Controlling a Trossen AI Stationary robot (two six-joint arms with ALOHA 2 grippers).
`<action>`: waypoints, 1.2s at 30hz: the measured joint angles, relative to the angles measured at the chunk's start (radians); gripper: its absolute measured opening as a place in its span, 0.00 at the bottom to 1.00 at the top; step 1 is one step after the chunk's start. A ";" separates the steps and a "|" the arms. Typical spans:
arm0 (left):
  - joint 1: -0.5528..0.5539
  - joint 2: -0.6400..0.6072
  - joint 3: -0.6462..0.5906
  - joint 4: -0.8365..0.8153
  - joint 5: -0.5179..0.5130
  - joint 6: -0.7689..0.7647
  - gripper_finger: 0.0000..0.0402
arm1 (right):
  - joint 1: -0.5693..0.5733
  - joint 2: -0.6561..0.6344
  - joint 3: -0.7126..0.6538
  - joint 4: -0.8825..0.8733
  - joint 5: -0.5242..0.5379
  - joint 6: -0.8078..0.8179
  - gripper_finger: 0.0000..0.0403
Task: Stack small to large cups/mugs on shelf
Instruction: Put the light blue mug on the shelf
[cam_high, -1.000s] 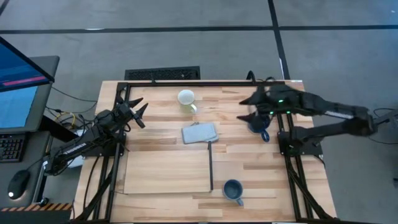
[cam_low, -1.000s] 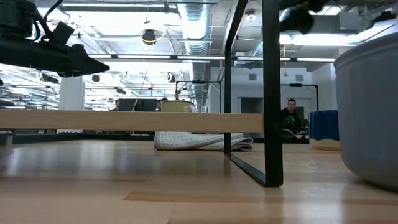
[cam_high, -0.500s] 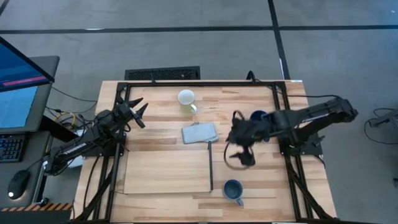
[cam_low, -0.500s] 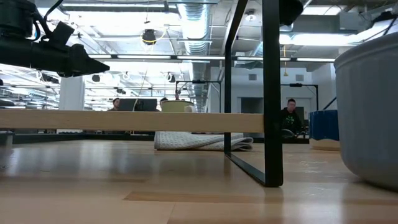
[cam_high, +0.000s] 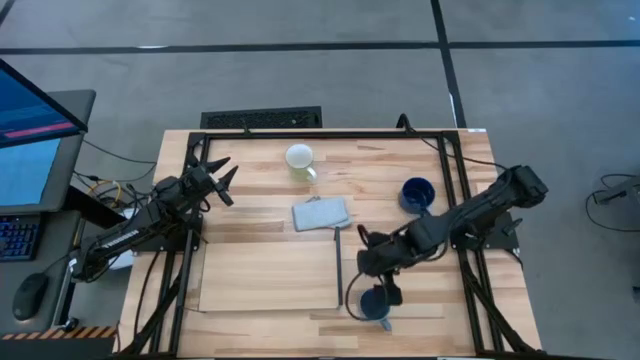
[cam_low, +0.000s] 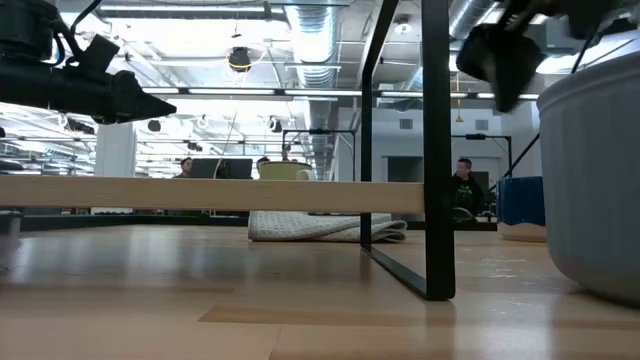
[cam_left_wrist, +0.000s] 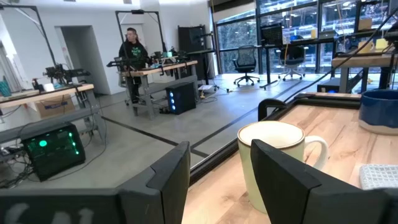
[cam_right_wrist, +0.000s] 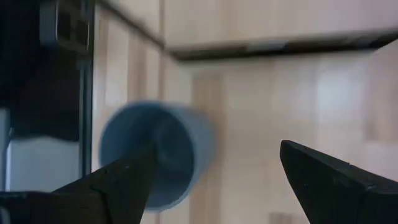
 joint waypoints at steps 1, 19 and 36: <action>0.000 0.000 0.000 0.000 0.000 0.000 0.41 | 0.009 0.012 0.000 0.004 -0.014 0.000 0.90; 0.000 0.000 0.000 0.000 0.000 -0.015 0.41 | 0.029 0.140 0.000 0.057 -0.031 0.008 0.90; 0.000 0.000 0.000 0.000 0.000 -0.017 0.41 | 0.021 0.138 0.000 0.136 -0.033 0.240 0.90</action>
